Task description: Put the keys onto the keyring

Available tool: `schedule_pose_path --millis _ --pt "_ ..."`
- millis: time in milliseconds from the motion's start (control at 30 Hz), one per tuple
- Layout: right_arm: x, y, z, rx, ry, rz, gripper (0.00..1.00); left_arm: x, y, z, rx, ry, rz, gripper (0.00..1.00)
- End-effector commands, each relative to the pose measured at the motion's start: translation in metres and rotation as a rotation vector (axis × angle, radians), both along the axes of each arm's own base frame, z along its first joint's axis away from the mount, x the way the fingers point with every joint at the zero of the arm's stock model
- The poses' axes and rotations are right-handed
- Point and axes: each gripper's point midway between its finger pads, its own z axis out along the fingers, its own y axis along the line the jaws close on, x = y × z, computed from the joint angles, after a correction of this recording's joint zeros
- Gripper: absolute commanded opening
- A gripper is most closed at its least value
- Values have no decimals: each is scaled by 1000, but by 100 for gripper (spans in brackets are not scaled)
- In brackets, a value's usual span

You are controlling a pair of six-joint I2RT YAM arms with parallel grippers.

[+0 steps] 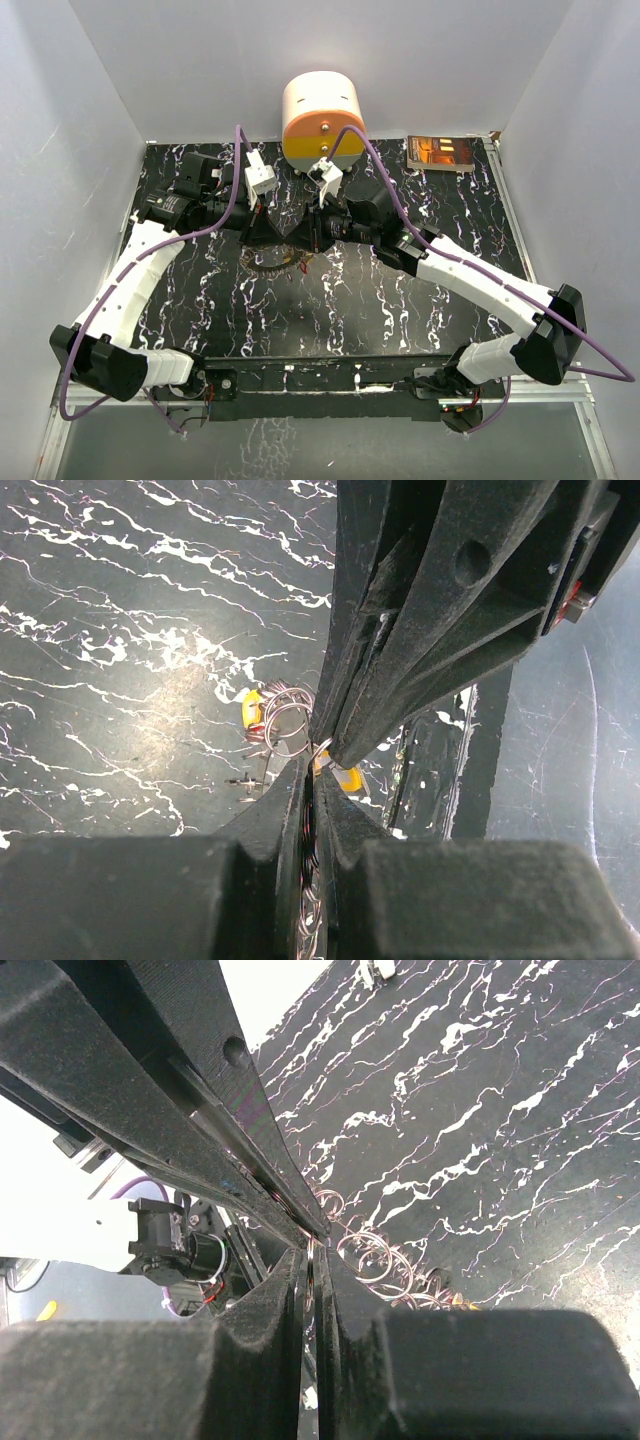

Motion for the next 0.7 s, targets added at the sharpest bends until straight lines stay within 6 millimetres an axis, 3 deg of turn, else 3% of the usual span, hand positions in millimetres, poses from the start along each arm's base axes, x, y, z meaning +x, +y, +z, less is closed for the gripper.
schedule_pose_path --millis 0,200,267,333,667 --pt "10 5 35 85 -78 -18 8 -16 -4 22 -66 -45 -55 0" --pt "18 -6 31 96 37 -145 8 -8 -1 14 -35 -44 -20 2" --pt "21 -11 29 98 84 -199 8 -5 -1 13 -28 -45 -9 15" --pt "24 -16 25 90 132 -256 8 -3 0 12 -22 -48 4 22" --pt "35 -37 6 93 328 -495 8 7 -2 15 -16 -38 31 26"
